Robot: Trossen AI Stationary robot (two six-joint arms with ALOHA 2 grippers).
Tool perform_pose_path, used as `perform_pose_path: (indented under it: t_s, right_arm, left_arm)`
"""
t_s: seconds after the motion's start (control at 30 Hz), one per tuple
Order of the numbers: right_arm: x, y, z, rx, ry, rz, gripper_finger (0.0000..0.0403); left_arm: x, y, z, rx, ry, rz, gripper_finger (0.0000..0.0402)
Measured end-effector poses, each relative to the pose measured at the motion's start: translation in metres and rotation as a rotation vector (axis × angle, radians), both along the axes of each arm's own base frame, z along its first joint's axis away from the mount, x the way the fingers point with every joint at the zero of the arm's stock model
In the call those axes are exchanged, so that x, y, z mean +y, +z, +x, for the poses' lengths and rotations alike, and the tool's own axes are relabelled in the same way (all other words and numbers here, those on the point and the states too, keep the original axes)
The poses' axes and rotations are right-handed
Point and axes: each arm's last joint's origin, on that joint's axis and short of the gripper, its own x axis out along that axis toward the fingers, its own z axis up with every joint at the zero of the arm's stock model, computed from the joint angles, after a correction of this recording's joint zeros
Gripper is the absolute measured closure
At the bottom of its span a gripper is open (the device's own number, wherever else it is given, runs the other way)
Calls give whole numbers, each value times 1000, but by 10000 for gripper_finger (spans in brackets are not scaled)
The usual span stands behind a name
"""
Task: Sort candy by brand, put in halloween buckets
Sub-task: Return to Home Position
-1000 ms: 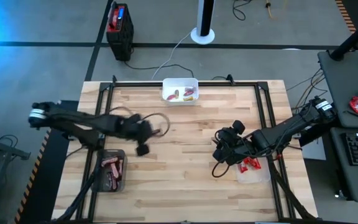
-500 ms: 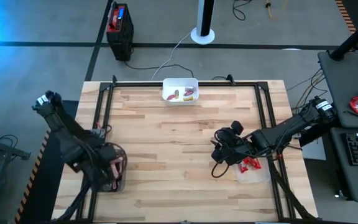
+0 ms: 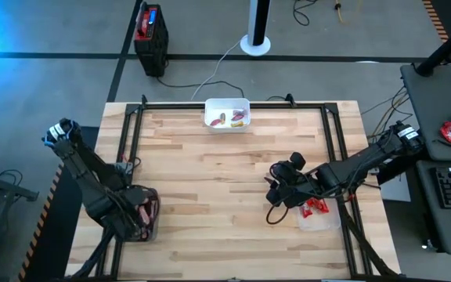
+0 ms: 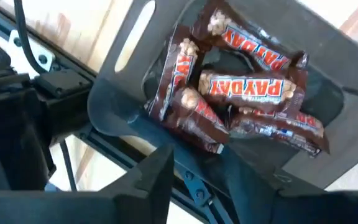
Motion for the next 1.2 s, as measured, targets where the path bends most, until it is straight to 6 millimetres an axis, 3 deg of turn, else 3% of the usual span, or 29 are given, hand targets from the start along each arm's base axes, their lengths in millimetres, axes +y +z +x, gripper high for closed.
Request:
perform_pose_path:
  t_s: [0.2,0.27,0.33,0.4,0.5,0.57,0.7,0.77,0.87,0.93,1.0,1.2]
  right_arm:
    - [0,1,1,7,27,-19,199]
    - [2,2,2,-13,34,-64,199]
    - [4,-1,3,-37,37,-193,199]
    - [2,-5,1,-41,51,-269,199]
    - [-5,-5,-7,-106,126,-287,199]
    - [-8,-5,-11,-214,293,-257,199]
    - [-23,-4,-26,-577,713,-182,199]
    - [-35,-5,-35,-715,757,-192,199]
    - [-53,-16,-49,-749,696,-215,199]
    - [-60,-19,-60,-771,665,-228,199]
    - [-64,-20,-73,-805,653,-236,199]
    - [-72,-33,-113,-874,629,-251,199]
  left_arm:
    - [-8,-6,7,-36,31,-5,257]
    - [-17,-8,18,-287,-84,40,256]
    - [-31,-3,34,-715,-286,194,255]
    - [-38,7,48,-1062,-363,505,255]
    - [-27,15,61,-1106,-393,860,255]
    - [-9,21,71,-1039,-376,934,255]
    - [26,28,95,-932,-362,829,255]
    - [36,29,113,-960,-440,723,255]
    - [46,35,135,-1151,-733,529,255]
    - [61,33,136,-1172,-808,502,255]
    - [79,34,131,-1163,-753,532,255]
    - [105,36,77,-1291,-701,568,255]
